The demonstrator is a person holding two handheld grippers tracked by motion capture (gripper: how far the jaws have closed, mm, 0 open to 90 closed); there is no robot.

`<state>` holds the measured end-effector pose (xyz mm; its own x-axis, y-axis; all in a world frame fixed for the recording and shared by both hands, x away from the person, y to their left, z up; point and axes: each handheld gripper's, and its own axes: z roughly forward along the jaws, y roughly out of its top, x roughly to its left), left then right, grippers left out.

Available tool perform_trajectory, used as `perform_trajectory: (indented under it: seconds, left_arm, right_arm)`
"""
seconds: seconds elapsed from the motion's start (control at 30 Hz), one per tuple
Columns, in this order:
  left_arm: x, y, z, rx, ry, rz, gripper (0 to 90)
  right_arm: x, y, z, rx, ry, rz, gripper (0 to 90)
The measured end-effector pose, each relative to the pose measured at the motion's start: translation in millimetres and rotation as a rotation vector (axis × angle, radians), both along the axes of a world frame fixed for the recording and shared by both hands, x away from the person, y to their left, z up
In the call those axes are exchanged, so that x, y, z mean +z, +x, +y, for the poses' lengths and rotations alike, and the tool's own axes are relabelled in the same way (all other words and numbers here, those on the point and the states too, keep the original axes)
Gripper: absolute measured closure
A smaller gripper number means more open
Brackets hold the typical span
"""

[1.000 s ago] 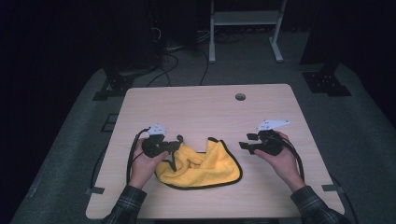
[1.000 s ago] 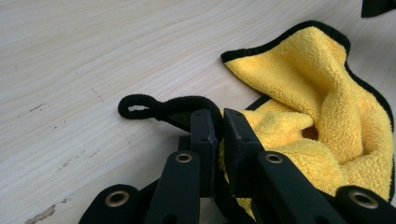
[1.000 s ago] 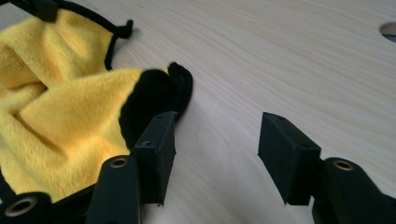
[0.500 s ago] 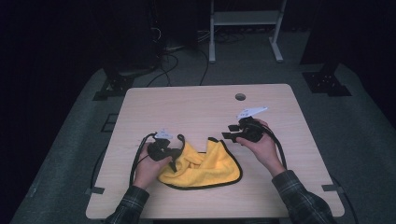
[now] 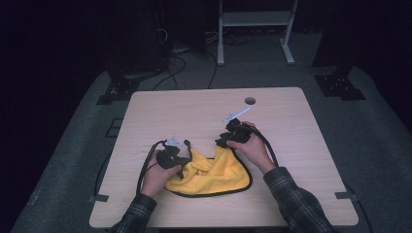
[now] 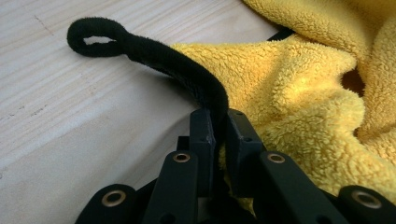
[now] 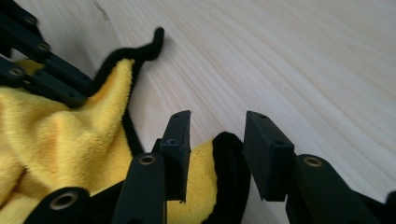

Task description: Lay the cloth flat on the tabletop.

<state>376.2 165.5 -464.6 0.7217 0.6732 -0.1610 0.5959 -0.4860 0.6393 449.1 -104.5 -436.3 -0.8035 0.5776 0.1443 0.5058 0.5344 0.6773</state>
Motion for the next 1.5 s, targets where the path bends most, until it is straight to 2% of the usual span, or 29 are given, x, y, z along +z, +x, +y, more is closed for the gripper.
perform_trajectory:
  seconds: [0.03,0.2,0.33,0.37,0.4,0.43,0.53,0.7,0.8,0.87,0.93,1.13,1.17,1.37,1.5]
  left_arm:
    - [0.1,0.1,0.0,-0.002,0.002,-0.002,81.3]
    - [0.2,0.5,0.3,-0.001,0.0,0.003,81.4]
    - [0.0,0.5,-0.1,0.001,-0.005,0.002,81.6]
    - [0.0,0.5,-0.3,0.001,-0.004,0.001,81.7]
    - [0.0,0.4,-0.5,0.001,-0.004,0.0,81.7]
    - [0.3,0.2,-0.8,0.004,-0.001,-0.001,81.8]
    - [2.0,-0.2,-0.2,0.011,-0.009,-0.005,82.4]
    - [14.3,-0.1,10.2,0.045,-0.058,-0.059,83.3]
    - [21.5,-0.2,17.8,0.069,-0.103,-0.084,83.5]
    - [25.1,-0.7,20.8,0.078,-0.114,-0.101,83.5]
    - [28.0,-1.0,22.6,0.082,-0.123,-0.117,83.6]
    - [36.2,-2.0,29.4,0.098,-0.152,-0.17,83.7]
    - [38.0,-1.6,33.6,0.115,-0.156,-0.177,83.7]
    - [38.9,0.1,45.9,0.157,-0.169,-0.187,83.8]
    - [39.3,1.2,56.8,0.186,-0.175,-0.192,83.9]
  right_arm:
    - [-5.3,4.4,2.9,0.005,-0.017,0.027,62.1]
    - [-15.3,8.9,6.6,-0.002,-0.05,0.061,64.1]
    - [-21.5,10.2,6.8,0.012,-0.059,0.086,72.9]
    - [-22.5,8.5,7.1,0.026,-0.056,0.086,81.8]
    - [-22.5,8.5,7.1,0.026,-0.056,0.086,81.8]
    - [-22.5,6.9,5.9,0.02,-0.052,0.076,86.1]
    - [-19.9,5.2,2.1,0.011,-0.034,0.068,86.8]
    - [-3.4,0.6,-21.2,-0.031,0.033,0.04,87.4]
    - [7.1,-3.5,-38.4,-0.024,0.062,0.025,87.4]
    - [13.1,-7.0,-50.1,-0.022,0.1,0.019,87.4]
    - [17.8,-10.4,-59.6,-0.037,0.115,0.003,87.6]
    - [26.7,-21.7,-87.6,-0.07,0.132,-0.035,87.7]
    - [27.7,-23.4,-91.9,-0.079,0.135,-0.038,87.7]
    - [30.9,-29.3,-113.5,-0.111,0.151,-0.06,87.7]
    - [31.1,-35.8,-134.5,-0.153,0.134,-0.063,87.7]
